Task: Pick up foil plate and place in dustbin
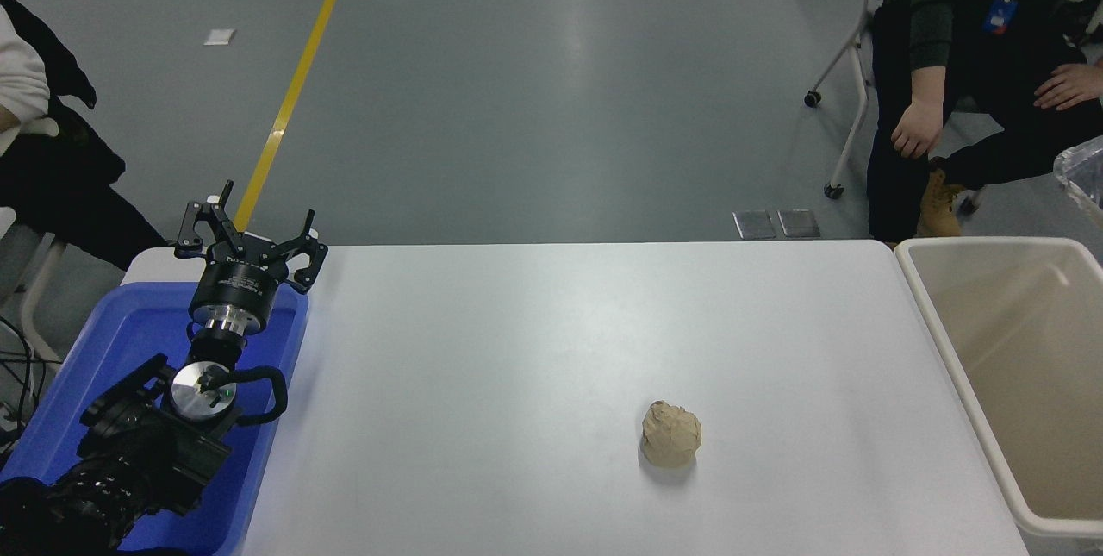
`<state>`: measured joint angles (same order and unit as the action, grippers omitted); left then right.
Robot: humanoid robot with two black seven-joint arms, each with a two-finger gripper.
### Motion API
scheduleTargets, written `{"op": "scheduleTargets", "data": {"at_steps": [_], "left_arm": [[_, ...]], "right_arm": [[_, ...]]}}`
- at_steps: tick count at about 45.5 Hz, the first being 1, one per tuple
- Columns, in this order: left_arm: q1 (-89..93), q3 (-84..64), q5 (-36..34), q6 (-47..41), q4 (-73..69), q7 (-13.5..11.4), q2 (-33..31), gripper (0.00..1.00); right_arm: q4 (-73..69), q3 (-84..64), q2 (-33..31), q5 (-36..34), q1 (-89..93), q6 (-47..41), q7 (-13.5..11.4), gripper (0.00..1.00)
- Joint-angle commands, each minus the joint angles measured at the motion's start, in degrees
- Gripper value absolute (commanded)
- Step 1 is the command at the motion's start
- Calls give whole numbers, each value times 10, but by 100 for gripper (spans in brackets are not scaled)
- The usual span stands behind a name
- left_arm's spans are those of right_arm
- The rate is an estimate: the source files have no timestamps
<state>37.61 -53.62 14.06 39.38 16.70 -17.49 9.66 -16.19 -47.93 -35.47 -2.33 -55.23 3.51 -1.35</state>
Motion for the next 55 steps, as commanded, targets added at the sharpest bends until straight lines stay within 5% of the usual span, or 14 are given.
{"op": "scheduleTargets", "data": {"at_steps": [1, 31, 33, 37, 55], "left_arm": [[0, 0, 0, 0, 0, 0, 0, 99], [0, 0, 0, 0, 0, 0, 0, 99], [0, 0, 0, 0, 0, 0, 0, 99], [0, 0, 0, -1, 0, 0, 0, 99], [0, 0, 0, 0, 0, 0, 0, 99]], "right_arm": [[33, 86, 39, -7, 120, 59, 3, 0], [41, 99, 72, -7, 174, 69, 3, 1], [41, 98, 71, -7, 173, 69, 0, 26], [39, 98, 67, 0, 168, 69, 0, 96], [23, 87, 39, 4, 118, 59, 0, 100]]}}
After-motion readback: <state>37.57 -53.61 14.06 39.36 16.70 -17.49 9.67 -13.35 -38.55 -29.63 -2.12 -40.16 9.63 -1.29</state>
